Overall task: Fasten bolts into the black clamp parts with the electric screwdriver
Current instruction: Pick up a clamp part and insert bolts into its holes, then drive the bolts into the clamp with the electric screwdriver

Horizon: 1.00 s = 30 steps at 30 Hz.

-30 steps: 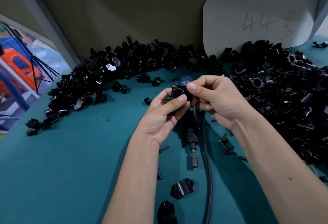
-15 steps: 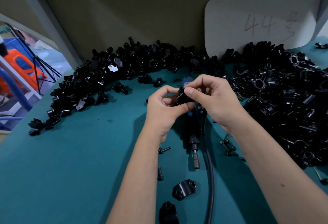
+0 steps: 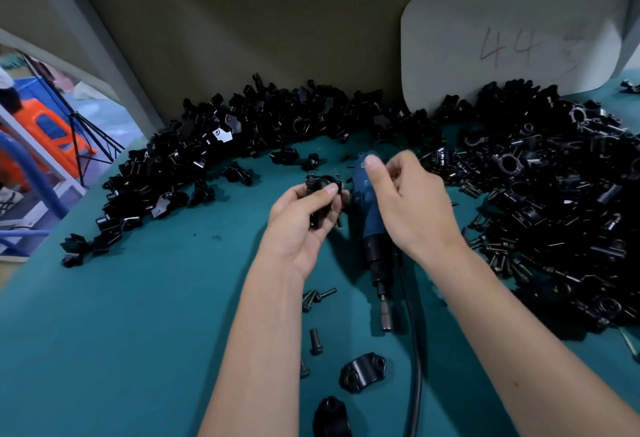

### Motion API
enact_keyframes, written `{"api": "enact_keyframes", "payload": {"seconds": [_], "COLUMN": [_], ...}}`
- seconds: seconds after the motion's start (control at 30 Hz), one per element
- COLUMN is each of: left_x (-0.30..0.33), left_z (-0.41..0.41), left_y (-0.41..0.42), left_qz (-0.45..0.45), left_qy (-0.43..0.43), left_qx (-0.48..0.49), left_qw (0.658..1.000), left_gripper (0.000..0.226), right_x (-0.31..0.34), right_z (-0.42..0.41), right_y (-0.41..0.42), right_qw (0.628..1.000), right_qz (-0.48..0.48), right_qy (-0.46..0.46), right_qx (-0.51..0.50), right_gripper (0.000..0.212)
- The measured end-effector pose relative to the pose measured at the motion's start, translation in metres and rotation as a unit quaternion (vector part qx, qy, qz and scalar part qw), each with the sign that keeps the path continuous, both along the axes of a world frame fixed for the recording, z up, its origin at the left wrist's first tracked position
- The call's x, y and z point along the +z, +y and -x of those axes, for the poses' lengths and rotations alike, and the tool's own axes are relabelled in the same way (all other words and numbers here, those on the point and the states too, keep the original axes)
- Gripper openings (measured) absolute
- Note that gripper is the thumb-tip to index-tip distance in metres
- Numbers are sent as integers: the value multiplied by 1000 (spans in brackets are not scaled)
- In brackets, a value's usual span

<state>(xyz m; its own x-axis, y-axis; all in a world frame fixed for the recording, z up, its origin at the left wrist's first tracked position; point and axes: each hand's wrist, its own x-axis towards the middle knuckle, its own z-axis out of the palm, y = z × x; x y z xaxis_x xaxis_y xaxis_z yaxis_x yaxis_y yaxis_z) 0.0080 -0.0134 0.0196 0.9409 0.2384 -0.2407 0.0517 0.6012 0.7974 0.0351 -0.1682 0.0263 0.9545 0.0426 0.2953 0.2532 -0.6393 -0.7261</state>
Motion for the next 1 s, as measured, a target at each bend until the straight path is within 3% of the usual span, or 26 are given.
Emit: {"api": "enact_keyframes", "payload": {"seconds": [0.07,0.13,0.2,0.3,0.37,0.47,0.6,0.7,0.73,0.87,1.0], "left_x": [2,4,4,4,5,5,4,4,4,3,-2], "left_z": [2,4,4,3,3,3,4,5,5,6,6], "left_y": [5,7,8,8,8,10,11,12,12,8,-7], "left_qz": [48,72,63,56,43,23,2,-38,-55,-171,-371], "left_qy": [20,45,61,67,83,101,94,63,51,43,16], "left_qx": [3,-6,-16,-22,-44,-84,-150,-199,-215,-247,-172], "left_qw": [999,996,996,996,995,991,984,977,974,953,912], "left_gripper": [15,34,40,23,19,23,25,29,32,31,12], "right_x": [-5,-7,-4,2,5,9,23,36,39,45,53], "right_z": [3,5,5,0,-6,-11,-17,-16,-15,-13,-11], "right_y": [5,9,11,10,2,-15,-37,-44,-45,-49,-50], "right_qw": [993,980,969,967,977,971,881,763,736,710,667], "right_qz": [114,199,241,240,165,-101,-399,-586,-620,-664,-721], "right_qy": [14,28,47,90,134,213,237,220,204,157,151], "right_qx": [0,11,10,-4,1,43,95,163,181,175,111], "right_gripper": [60,74,81,70,52,37,34,60,61,55,40]}}
